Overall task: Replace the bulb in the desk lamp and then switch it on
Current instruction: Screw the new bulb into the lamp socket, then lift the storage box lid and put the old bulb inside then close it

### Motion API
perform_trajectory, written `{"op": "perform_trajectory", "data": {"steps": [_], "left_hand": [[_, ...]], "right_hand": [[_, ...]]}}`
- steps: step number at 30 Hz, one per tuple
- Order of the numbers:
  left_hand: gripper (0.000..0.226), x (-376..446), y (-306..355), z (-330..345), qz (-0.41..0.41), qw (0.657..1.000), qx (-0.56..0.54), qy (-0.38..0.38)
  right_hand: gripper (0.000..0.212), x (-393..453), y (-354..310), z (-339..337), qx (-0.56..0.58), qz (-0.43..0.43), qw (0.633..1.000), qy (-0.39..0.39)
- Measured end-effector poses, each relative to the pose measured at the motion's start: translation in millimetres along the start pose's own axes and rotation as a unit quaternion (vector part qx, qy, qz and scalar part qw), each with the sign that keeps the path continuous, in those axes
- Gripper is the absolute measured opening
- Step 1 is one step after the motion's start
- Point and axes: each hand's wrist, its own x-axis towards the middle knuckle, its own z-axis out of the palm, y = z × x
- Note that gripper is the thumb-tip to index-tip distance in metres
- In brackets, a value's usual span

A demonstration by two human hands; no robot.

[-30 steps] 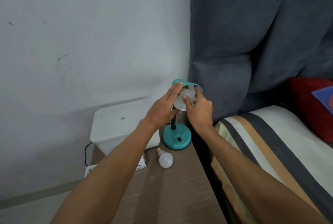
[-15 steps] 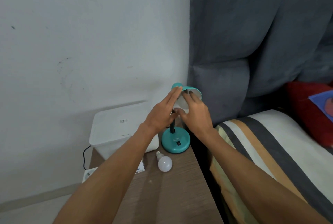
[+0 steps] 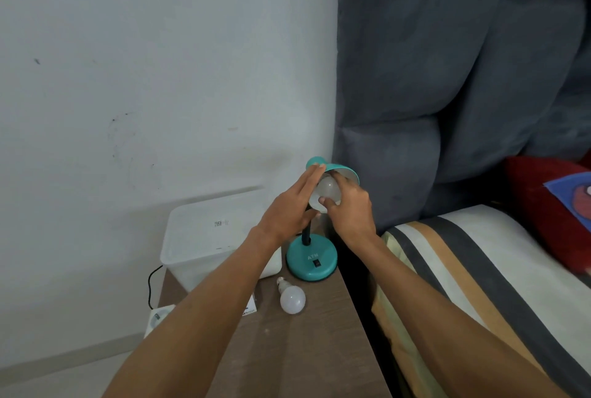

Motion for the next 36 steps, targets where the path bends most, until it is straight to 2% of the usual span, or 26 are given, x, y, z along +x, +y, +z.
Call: {"op": "perform_trajectory", "data": {"steps": [6, 10, 13, 17, 22, 27, 31, 36], "left_hand": [[0.104, -3, 9, -14, -0.003, 0.999, 0.023, -0.022], [0.101, -19, 13, -25, -0.043, 0.999, 0.016, -0.008], [0.092, -43, 8, -34, -0.111, 0.994, -0.009, 0.018], [0.086, -84, -15, -48, -0.204, 0.977, -0.02, 0.062], [0.083, -132, -57, -73, -0.301, 0.948, 0.008, 0.102], [0.091, -170, -109, -88, -0.398, 0.912, 0.04, 0.09], [0.104, -185, -137, -90, -0.453, 0.885, -0.061, 0.085], [0.112, -185, -148, -83, -0.454, 0.865, -0.19, 0.095]], "right_hand": [[0.031, -12, -11, -16, 0.009, -0.046, 0.991, 0.127], [0.024, -15, -34, -21, 0.014, -0.094, 0.986, 0.134], [0.023, -14, -55, -10, 0.048, -0.132, 0.985, 0.1], [0.027, -19, -79, 25, 0.082, -0.125, 0.989, 0.013], [0.037, -30, -80, 80, 0.062, -0.057, 0.993, -0.078], [0.054, -30, -61, 118, 0.023, 0.035, 0.989, -0.141], [0.073, -24, -41, 138, 0.008, 0.086, 0.976, -0.201], [0.08, -13, -32, 149, 0.049, 0.076, 0.969, -0.23]]}}
